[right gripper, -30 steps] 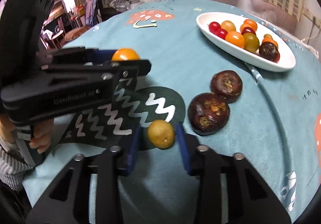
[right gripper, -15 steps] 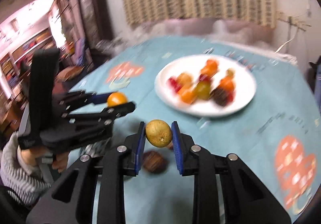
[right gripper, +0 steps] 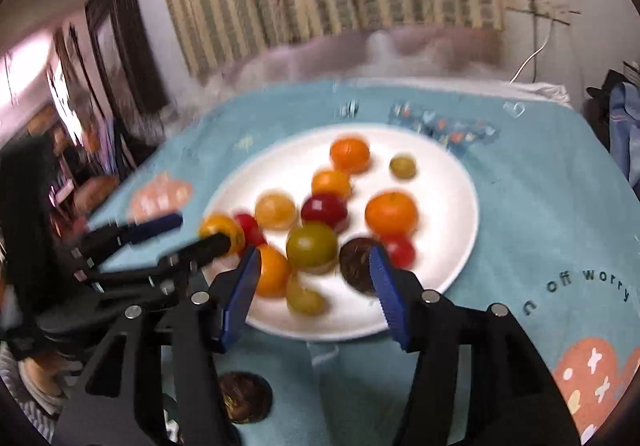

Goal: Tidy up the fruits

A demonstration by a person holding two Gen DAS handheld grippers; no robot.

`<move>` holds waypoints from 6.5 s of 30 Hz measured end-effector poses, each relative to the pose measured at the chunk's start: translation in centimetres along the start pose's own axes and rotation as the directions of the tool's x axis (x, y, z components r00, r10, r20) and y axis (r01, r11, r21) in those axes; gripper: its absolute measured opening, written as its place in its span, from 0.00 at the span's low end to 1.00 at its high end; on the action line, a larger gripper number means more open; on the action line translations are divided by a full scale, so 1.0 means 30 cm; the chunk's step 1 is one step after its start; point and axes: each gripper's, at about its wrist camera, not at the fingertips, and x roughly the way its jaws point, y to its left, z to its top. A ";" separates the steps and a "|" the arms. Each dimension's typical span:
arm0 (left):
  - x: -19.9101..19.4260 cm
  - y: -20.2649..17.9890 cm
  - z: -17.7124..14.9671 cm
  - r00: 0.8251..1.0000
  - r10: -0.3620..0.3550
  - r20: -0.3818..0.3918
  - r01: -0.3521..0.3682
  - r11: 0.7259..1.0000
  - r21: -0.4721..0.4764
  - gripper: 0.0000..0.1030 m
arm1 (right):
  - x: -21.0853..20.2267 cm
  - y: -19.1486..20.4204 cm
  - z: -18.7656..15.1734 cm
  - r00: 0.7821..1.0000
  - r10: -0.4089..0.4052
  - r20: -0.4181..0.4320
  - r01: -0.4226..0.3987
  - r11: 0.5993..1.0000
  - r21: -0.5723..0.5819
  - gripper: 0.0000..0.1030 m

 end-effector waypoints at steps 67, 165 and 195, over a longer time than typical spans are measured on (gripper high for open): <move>-0.128 0.036 -0.341 0.984 -0.008 -0.178 0.009 1.000 0.007 0.45 | -0.087 0.184 -0.269 0.991 -0.025 -0.134 -0.001 0.982 -0.190 0.42; -0.318 -0.102 -0.235 0.968 0.234 0.093 -0.242 0.967 0.083 0.98 | -0.223 0.122 -0.251 0.968 -0.250 0.036 0.251 0.967 -0.031 0.99; -0.323 -0.096 -0.231 0.975 0.207 0.086 -0.212 0.976 0.058 0.98 | -0.221 0.114 -0.252 0.972 -0.234 0.012 0.234 0.972 -0.005 0.99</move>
